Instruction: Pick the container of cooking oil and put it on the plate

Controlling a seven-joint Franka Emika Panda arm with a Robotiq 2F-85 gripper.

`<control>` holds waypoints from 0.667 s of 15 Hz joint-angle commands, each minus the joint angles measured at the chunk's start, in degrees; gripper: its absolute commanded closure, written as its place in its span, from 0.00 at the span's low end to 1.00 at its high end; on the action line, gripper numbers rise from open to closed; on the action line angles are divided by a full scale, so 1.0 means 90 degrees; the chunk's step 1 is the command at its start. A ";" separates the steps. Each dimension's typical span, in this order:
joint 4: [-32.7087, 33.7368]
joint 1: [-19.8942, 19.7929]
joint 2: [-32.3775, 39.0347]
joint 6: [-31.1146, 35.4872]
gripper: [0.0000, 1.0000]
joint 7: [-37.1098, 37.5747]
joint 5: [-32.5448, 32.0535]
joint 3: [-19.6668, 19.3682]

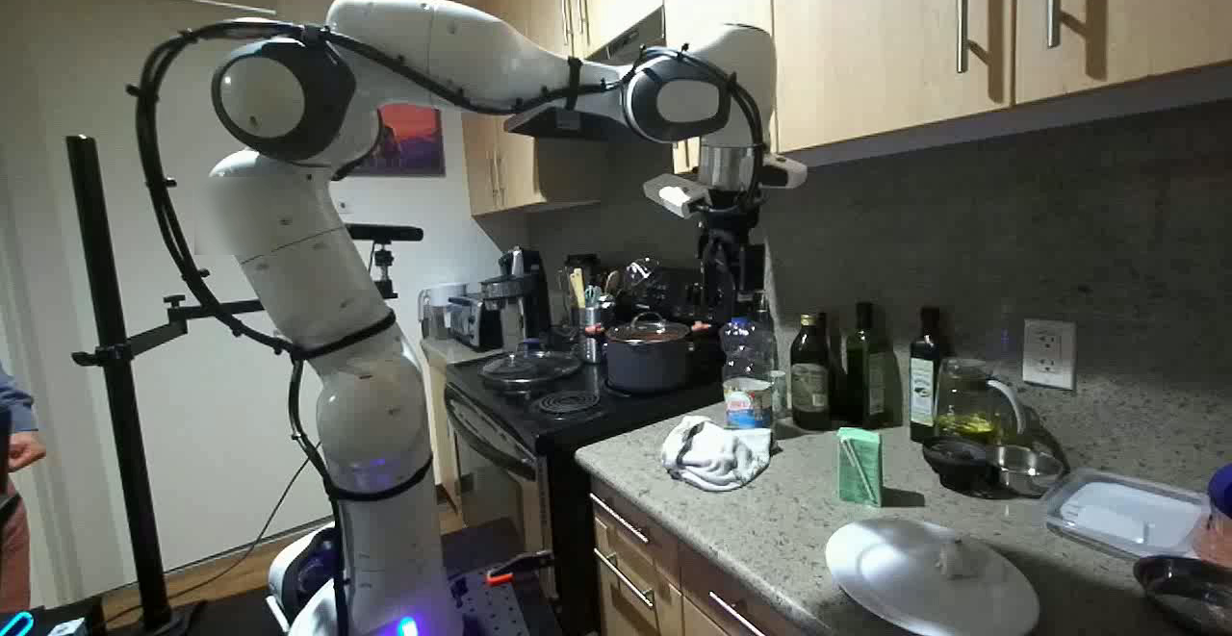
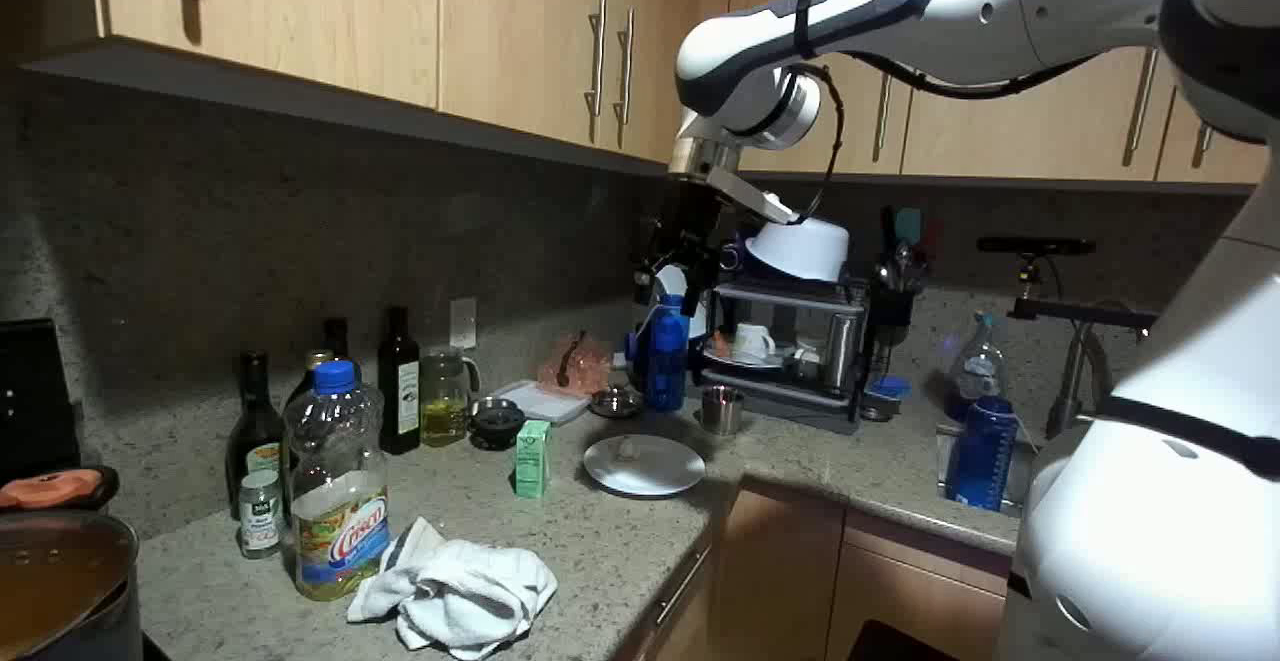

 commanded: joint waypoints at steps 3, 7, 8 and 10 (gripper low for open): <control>-0.0076 -0.0242 -0.0059 -0.0010 0.00 -0.0047 0.0040 0.0209; 0.0002 -0.0288 0.0068 0.0009 0.00 -0.0041 0.0048 0.0231; 0.0042 -0.0299 0.0141 0.0026 0.00 -0.0049 0.0078 0.0216; 0.0135 -0.0329 0.0300 0.0055 0.00 -0.0056 0.0077 0.0189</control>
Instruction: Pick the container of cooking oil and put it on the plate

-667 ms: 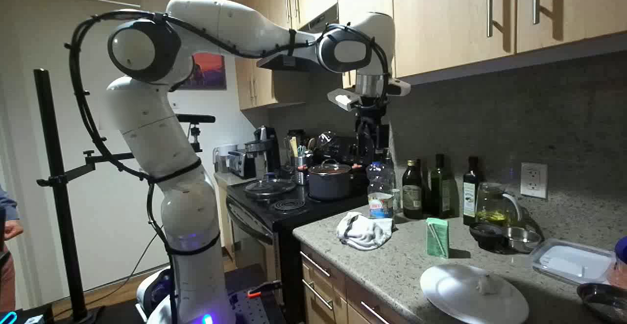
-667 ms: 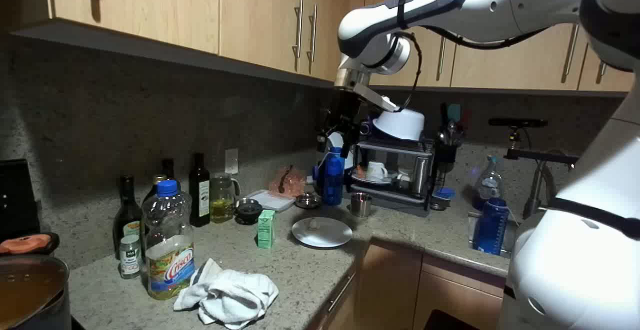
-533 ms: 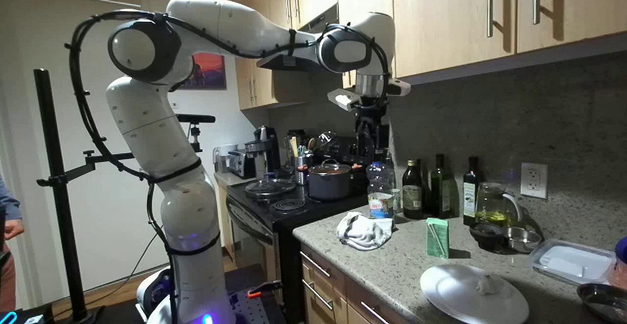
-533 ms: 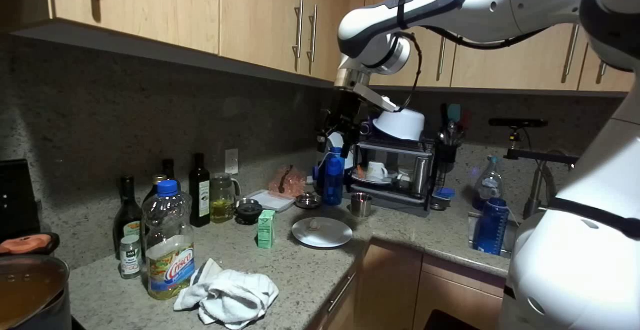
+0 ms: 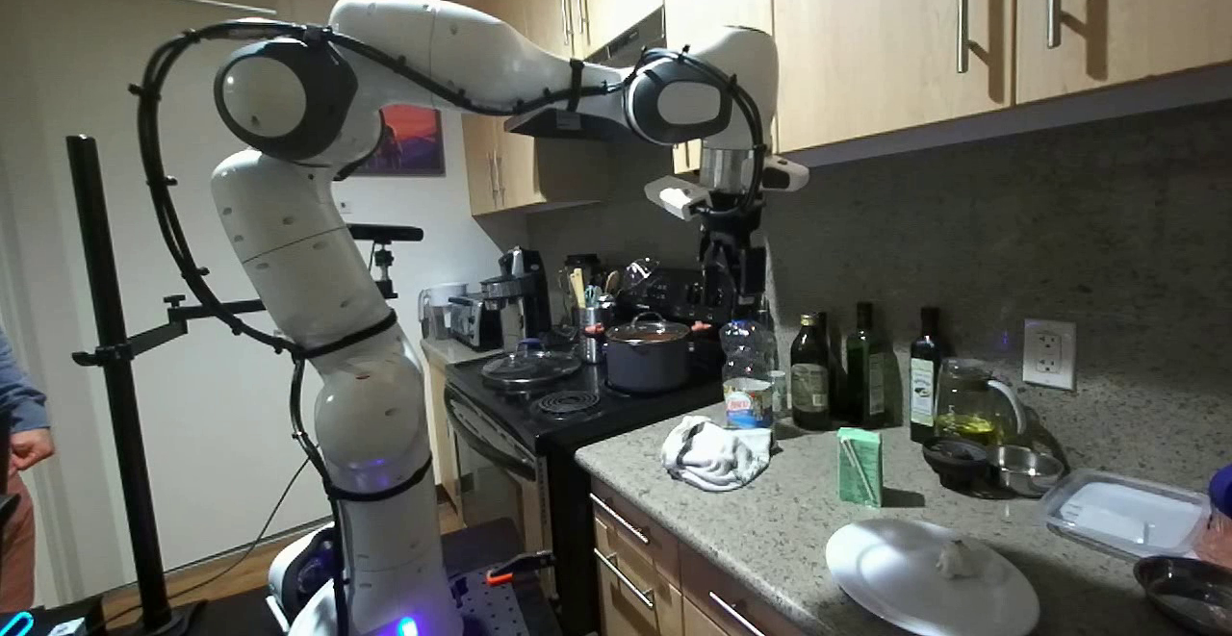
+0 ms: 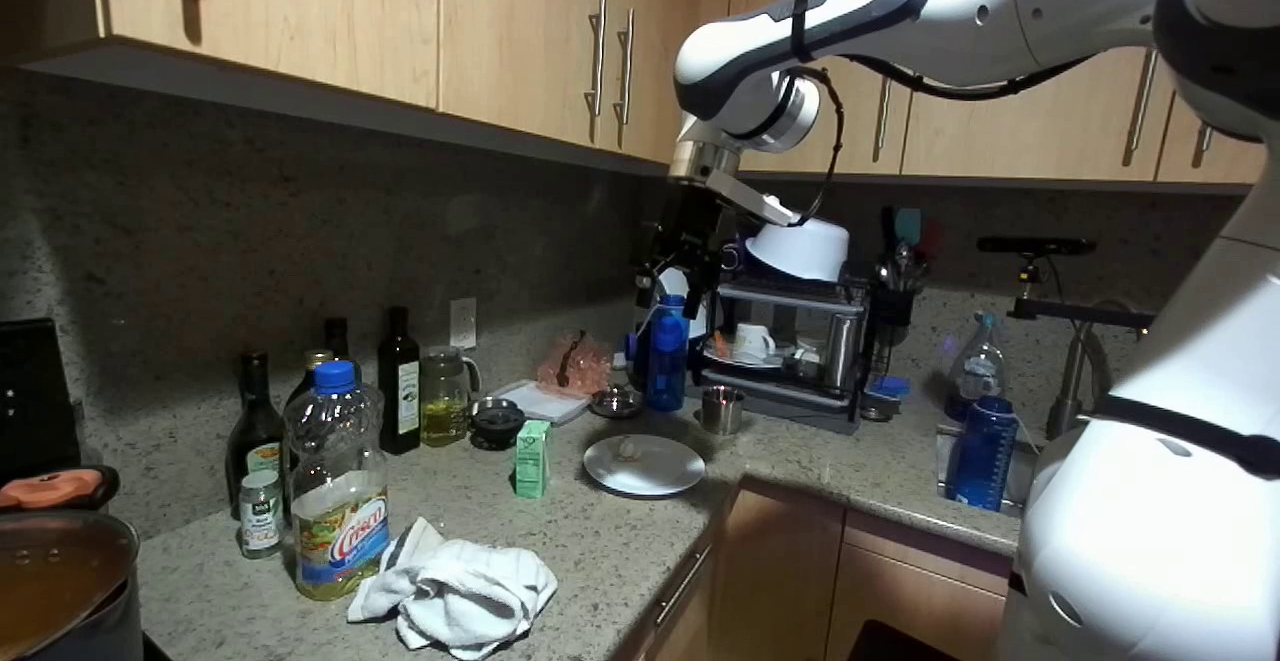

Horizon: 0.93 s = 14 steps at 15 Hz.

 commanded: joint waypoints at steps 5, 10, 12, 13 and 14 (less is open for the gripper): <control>0.0296 -0.0081 0.0321 -0.0174 0.00 -0.0130 -0.0108 0.0312; 0.0590 0.0113 0.0285 -0.0400 0.00 -0.0265 -0.0514 0.0829; 0.0761 0.0206 0.0300 -0.0492 0.00 -0.0416 -0.0407 0.0910; 0.0852 0.0266 0.0327 -0.0508 0.00 -0.0569 -0.0302 0.0928; 0.0929 0.0342 0.0337 -0.0530 0.00 -0.0753 -0.0235 0.0949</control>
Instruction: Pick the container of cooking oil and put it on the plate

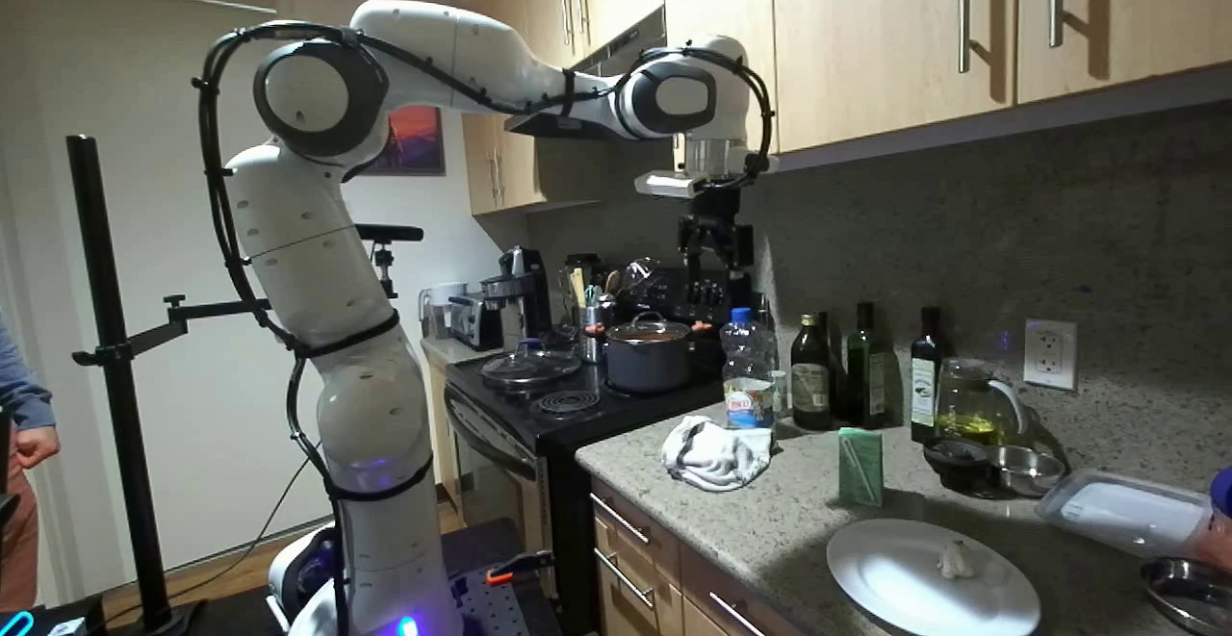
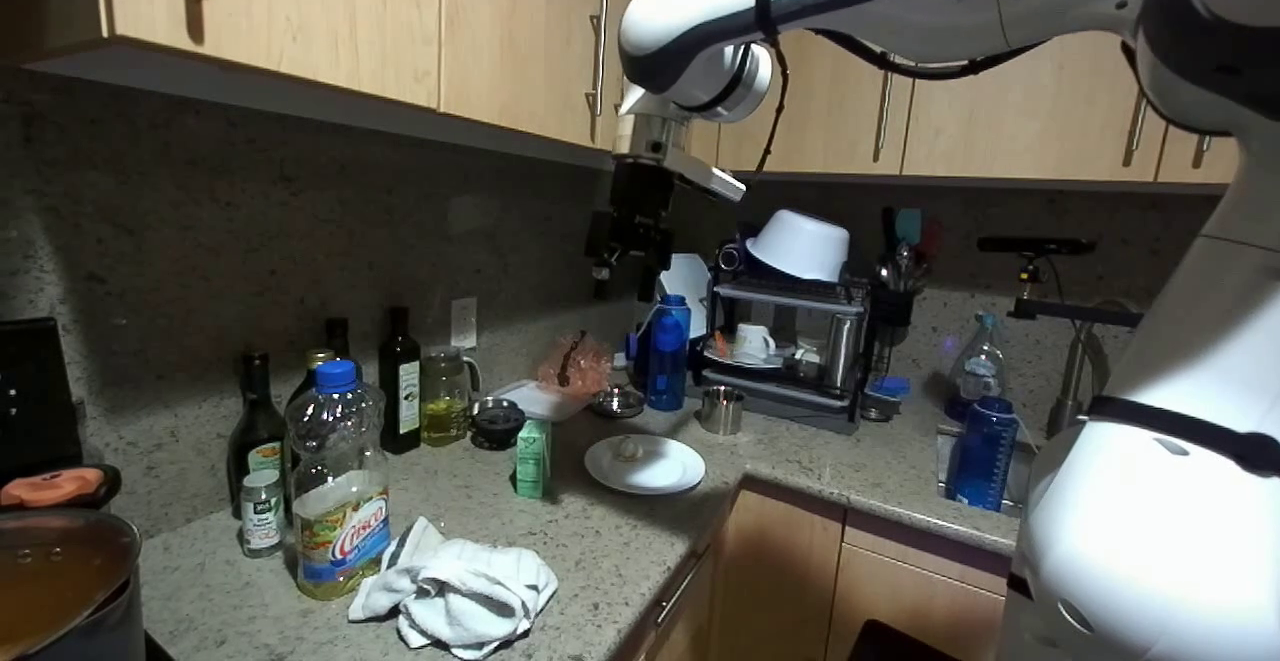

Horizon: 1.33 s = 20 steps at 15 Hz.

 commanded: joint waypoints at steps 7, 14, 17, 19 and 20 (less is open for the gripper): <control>0.0306 0.0207 0.0007 -0.0068 0.00 -0.0777 0.0059 0.0082; 0.0537 0.0441 0.0426 -0.0051 0.00 -0.1315 0.0506 0.0152; 0.0802 0.0602 0.0831 -0.0182 0.00 -0.1737 0.0598 0.0267; 0.1023 0.0702 0.1121 -0.0277 0.00 -0.2077 0.0595 0.0402; 0.1128 0.0742 0.1257 -0.0306 0.00 -0.2263 0.0574 0.0467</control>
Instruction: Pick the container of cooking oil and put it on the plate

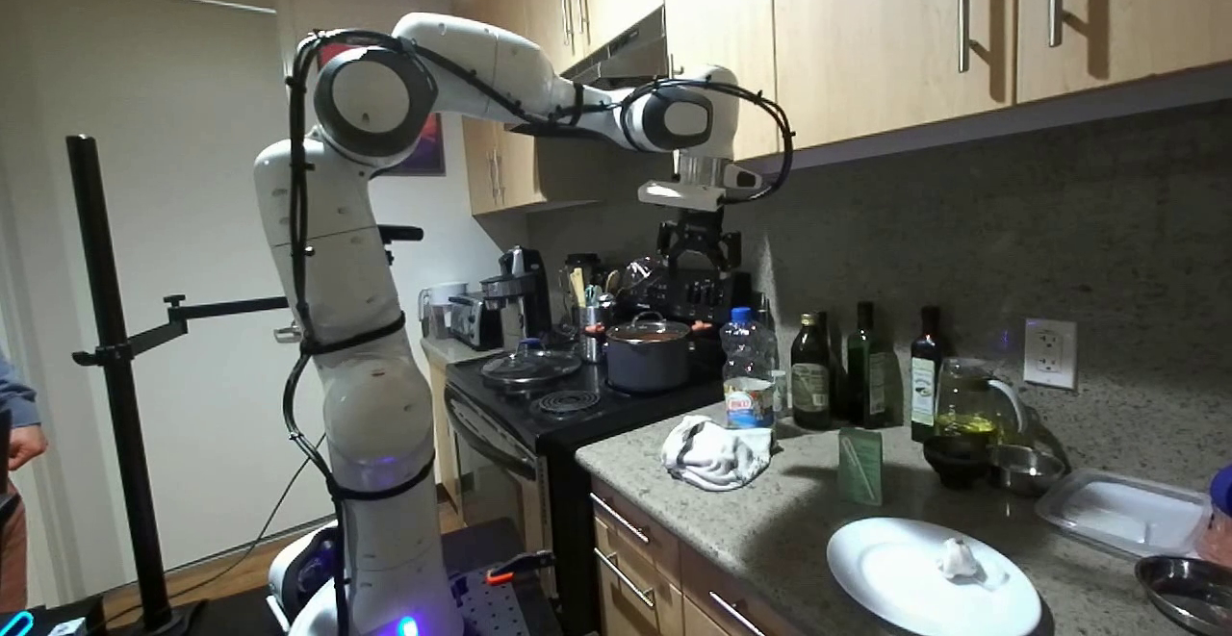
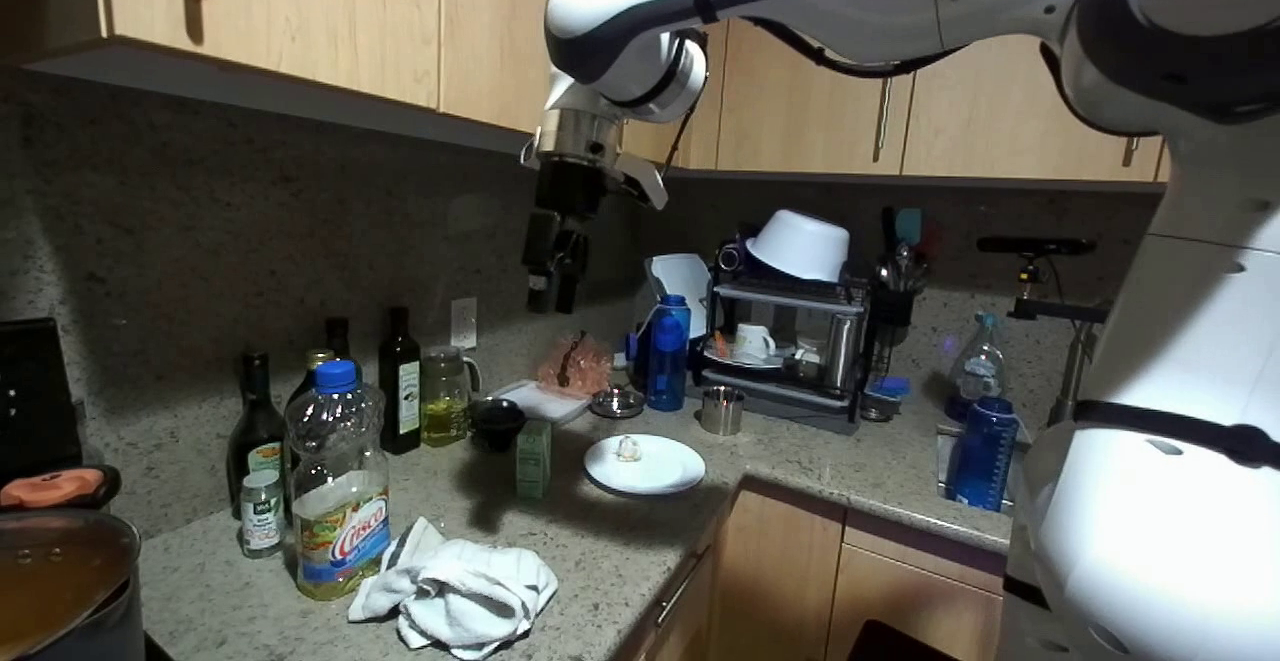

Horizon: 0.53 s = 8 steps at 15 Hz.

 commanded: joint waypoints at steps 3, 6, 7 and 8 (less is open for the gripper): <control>0.0894 0.0136 0.0886 -0.0465 0.00 -0.1087 -0.0054 0.0380; 0.1193 0.0145 0.1152 -0.0657 0.00 -0.1588 -0.0296 0.0607; 0.1212 0.0129 0.1183 -0.0635 0.00 -0.1688 -0.0398 0.0658; 0.1211 0.0097 0.1176 -0.0604 0.00 -0.1712 -0.0527 0.0680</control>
